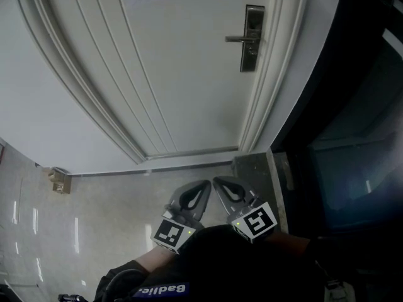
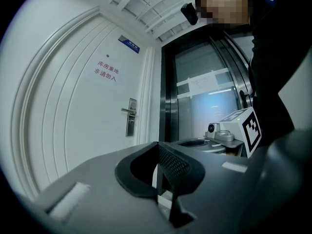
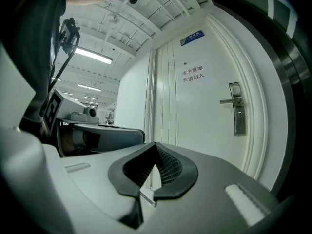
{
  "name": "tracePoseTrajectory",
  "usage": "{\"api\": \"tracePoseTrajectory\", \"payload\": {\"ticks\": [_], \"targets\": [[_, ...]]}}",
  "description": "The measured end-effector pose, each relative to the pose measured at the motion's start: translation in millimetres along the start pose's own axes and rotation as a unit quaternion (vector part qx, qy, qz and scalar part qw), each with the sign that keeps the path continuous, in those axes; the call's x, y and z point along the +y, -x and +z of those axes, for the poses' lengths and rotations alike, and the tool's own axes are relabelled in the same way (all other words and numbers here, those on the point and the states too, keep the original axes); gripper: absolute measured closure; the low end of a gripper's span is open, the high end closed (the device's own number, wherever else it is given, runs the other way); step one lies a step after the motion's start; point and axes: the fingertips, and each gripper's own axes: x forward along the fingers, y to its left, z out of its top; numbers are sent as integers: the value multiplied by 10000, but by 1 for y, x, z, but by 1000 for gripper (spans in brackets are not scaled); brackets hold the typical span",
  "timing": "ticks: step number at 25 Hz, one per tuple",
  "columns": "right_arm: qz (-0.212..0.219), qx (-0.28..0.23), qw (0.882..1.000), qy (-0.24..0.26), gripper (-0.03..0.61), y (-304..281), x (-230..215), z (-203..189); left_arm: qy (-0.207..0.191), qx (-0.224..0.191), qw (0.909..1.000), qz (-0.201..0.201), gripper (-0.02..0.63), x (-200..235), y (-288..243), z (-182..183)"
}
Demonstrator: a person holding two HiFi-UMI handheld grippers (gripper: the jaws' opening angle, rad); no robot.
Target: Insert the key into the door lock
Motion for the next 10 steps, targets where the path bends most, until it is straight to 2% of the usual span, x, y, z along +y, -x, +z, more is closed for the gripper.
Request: {"api": "tracePoseTrajectory", "payload": {"ticks": [3, 10], "targets": [[-6, -195, 9998, 60, 575, 1, -2, 2, -26, -9, 10000, -11, 598, -2, -1, 0], [-42, -14, 10000, -23, 575, 9, -2, -3, -26, -37, 10000, 6, 598, -8, -2, -1]]}}
